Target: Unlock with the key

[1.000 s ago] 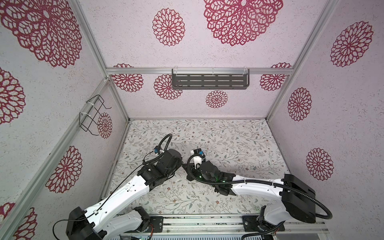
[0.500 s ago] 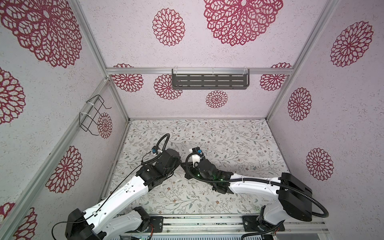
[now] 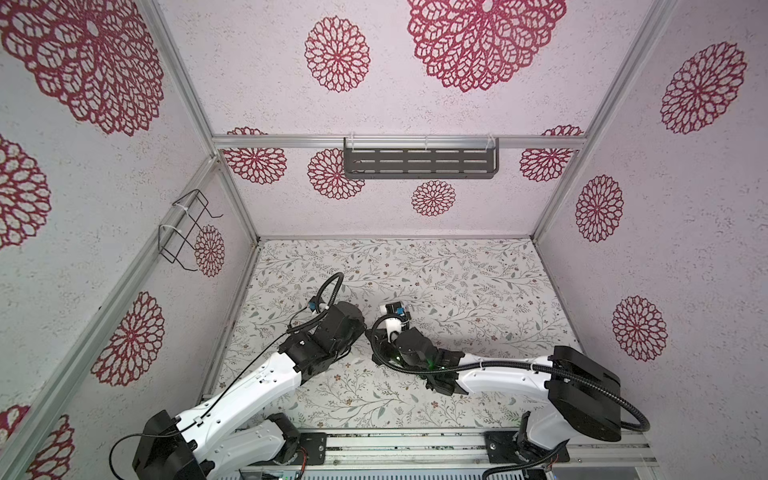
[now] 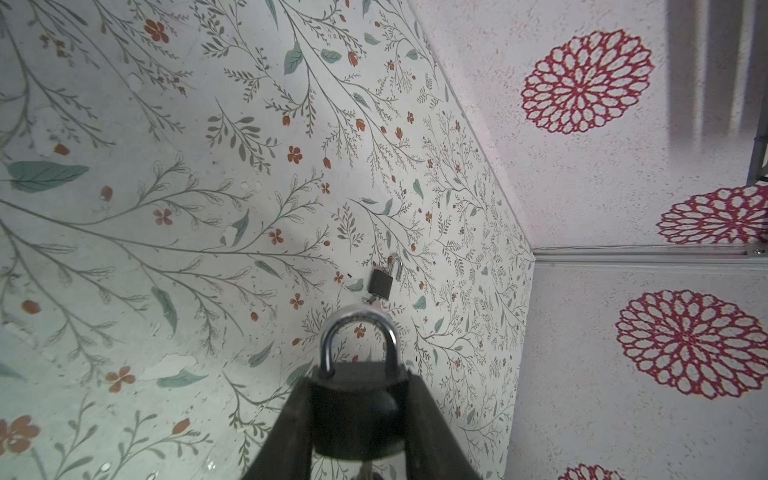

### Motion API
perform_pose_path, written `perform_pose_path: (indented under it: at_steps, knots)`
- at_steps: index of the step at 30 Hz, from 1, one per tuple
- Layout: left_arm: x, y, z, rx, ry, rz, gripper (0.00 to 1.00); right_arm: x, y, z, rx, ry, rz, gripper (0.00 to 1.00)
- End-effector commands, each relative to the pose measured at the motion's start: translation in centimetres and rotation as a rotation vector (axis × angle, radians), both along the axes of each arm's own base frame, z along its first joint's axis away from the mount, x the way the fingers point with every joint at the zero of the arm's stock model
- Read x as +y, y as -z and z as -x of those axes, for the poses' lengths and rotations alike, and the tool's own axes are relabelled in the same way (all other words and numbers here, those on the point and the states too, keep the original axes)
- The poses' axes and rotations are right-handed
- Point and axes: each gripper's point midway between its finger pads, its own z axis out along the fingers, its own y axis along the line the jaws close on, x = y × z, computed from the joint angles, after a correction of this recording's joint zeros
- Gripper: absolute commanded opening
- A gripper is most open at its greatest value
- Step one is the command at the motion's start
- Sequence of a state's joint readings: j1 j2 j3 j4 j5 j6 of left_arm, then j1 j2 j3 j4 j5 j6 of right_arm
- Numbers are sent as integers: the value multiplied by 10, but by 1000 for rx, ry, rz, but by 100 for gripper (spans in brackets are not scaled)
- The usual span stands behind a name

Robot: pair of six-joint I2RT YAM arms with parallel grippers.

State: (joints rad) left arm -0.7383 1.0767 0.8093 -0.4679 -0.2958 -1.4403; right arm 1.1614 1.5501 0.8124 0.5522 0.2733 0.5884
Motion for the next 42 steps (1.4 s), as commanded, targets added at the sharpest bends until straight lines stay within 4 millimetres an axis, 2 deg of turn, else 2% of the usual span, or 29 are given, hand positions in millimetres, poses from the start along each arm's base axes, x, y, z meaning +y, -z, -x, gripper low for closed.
perform_pose_path:
  at_steps: [1, 7, 12, 19, 21, 24, 27, 30, 33, 37, 40, 42]
  knots:
    - [-31, -3, 24, 80, 181, 111, 0, 11, -80, -4, -234, -24, -167, 0]
    - [-16, -13, 14, 66, 138, 128, 0, 14, -72, 2, -179, -58, -132, 0]
    - [-8, -22, 3, 47, 86, 164, 0, 16, -53, 8, -79, -55, -104, 0]
    - [-10, -30, -6, 31, 64, 199, 0, 20, -43, 13, -11, -49, -63, 0]
    - [-17, -32, -6, 34, 87, 227, 0, 27, -42, 24, -20, -68, -54, 0]
    - [-28, -27, 1, 68, 125, 254, 0, 27, -51, 19, -63, -47, -59, 0]
    - [-40, -26, 9, 79, 164, 303, 0, 26, -72, 15, -113, -31, -121, 0]
    - [-37, -15, 20, 126, 157, 258, 0, 21, -87, 5, -110, 38, -134, 0]
    - [-43, -11, 27, 134, 173, 268, 0, 12, -92, -4, -98, 113, -159, 0]
    - [-34, 6, 32, 173, 159, 186, 0, 19, -112, 6, -74, 27, -254, 0]
    - [-29, 9, 27, 183, 148, 187, 0, 26, -105, 13, -11, -18, -221, 0]
    - [-20, 12, 24, 205, 129, 159, 0, 21, -84, 14, 58, 4, -200, 0]
